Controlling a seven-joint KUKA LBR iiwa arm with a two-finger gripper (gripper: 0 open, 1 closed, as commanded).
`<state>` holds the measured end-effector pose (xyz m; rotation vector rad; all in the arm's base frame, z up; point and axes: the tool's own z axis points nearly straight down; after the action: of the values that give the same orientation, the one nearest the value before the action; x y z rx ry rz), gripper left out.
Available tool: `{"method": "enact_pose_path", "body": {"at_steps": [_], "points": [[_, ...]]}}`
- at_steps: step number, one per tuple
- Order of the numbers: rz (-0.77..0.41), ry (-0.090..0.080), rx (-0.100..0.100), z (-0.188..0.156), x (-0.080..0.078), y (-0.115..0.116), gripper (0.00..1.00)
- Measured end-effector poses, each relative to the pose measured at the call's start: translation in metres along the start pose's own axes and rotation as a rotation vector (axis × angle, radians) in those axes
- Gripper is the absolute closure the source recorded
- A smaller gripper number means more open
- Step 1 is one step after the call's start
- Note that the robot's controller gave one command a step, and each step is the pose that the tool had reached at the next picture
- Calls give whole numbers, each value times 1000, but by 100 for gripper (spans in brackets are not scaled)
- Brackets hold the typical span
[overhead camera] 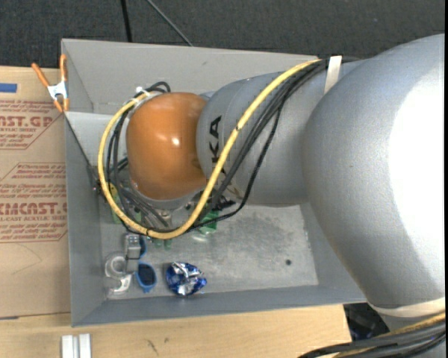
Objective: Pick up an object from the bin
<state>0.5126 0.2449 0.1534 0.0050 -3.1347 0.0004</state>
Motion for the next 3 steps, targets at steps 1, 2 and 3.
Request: {"method": "enact_pose_path", "body": {"at_steps": [1,2,3], "points": [[-124,0,3,80,23,-46,0],[-125,-6,-2,75,21,-42,100],[-102,-17,-4,-64,7,-30,100]]}}
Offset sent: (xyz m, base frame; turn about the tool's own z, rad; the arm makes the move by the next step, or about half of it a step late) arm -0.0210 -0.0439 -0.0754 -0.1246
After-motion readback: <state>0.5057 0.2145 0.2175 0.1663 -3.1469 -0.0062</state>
